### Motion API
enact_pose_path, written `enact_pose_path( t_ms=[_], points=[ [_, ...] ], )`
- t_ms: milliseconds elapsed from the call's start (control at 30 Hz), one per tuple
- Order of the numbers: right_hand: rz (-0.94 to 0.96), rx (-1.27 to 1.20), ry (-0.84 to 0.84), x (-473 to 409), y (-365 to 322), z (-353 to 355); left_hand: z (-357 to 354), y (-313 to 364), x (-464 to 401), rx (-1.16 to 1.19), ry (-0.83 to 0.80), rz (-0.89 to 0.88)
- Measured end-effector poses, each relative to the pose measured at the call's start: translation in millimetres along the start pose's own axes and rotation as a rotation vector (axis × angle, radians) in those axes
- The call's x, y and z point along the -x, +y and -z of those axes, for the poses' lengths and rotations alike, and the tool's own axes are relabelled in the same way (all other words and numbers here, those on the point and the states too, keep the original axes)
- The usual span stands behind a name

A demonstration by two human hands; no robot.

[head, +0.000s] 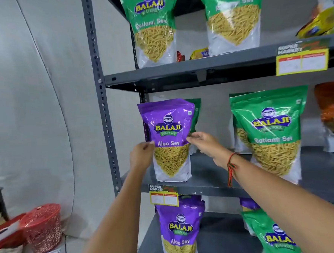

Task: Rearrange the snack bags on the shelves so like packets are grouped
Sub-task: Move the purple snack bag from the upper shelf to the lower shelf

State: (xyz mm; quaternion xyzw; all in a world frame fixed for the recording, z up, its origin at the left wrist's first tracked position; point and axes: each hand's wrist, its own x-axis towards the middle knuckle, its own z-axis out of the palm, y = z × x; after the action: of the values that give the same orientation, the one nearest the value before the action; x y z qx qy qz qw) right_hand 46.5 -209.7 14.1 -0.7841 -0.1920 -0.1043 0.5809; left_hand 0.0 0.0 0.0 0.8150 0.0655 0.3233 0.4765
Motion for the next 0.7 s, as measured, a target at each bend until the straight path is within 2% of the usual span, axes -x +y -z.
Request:
enact_pose_path(
  t_ms=[133, 233, 533, 700],
  points=[
    [-0.032, -0.138, -0.096, -11.6, 4.9, -13.7, -13.1, -9.4, -19.4, 0.007, 0.183, -0.066],
    [-0.037, -0.191, -0.061, -19.5, 12.3, -19.0, -19.1, -16.6, -31.1, 0.049, 0.271, -0.052],
    [0.009, -0.318, 0.105, -26.7, 19.8, -29.6, -28.4, -21.2, -32.1, 0.014, 0.295, 0.018],
    [0.049, -0.352, 0.134, -7.6, 19.9, -21.4, -23.2, -11.3, -10.3, 0.023, 0.318, 0.014]
  ],
)
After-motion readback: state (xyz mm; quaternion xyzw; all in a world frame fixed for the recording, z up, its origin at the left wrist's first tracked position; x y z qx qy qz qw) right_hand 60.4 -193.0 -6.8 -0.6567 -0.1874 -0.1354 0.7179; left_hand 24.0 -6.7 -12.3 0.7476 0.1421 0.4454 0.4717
